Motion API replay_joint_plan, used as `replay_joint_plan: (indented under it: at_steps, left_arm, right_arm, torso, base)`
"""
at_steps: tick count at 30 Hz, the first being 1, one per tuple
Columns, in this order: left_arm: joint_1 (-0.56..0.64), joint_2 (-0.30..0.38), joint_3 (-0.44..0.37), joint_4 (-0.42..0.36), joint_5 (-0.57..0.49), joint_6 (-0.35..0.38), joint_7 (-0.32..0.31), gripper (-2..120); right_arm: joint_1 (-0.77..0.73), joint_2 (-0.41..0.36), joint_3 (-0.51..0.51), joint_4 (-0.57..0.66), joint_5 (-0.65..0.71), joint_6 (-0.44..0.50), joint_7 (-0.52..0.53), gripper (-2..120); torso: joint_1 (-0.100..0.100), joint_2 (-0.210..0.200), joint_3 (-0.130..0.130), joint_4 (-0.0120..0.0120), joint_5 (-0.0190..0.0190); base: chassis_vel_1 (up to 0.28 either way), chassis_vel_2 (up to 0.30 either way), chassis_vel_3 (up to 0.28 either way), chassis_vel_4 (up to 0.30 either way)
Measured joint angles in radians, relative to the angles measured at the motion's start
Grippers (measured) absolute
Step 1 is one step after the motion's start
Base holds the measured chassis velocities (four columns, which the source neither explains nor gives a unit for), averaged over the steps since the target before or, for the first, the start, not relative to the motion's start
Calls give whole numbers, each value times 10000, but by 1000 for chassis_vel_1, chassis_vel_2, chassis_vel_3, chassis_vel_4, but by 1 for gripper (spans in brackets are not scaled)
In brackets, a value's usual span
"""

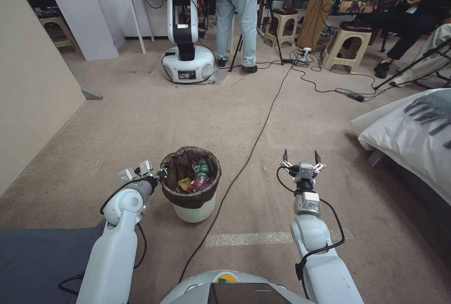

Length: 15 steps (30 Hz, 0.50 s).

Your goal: Pick up the trash bin, then pick up the garbage from the floor and place it into the trash bin.

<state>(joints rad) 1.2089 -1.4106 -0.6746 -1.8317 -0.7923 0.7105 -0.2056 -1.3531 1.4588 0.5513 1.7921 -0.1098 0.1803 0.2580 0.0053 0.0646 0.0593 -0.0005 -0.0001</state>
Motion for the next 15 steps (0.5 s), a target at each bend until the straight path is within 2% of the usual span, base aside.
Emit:
replay_joint_plan:
  at_steps: [15]
  left_arm:
    - [-123, 196, -279, 836, 566, -268, 436, 5]
  right_arm:
    - [13, 16, -59, -49, -6, 0, -19, 100]
  torso:
    - [0, 0, 0, 0, 2]
  base:
    - [0, 0, 0, 0]
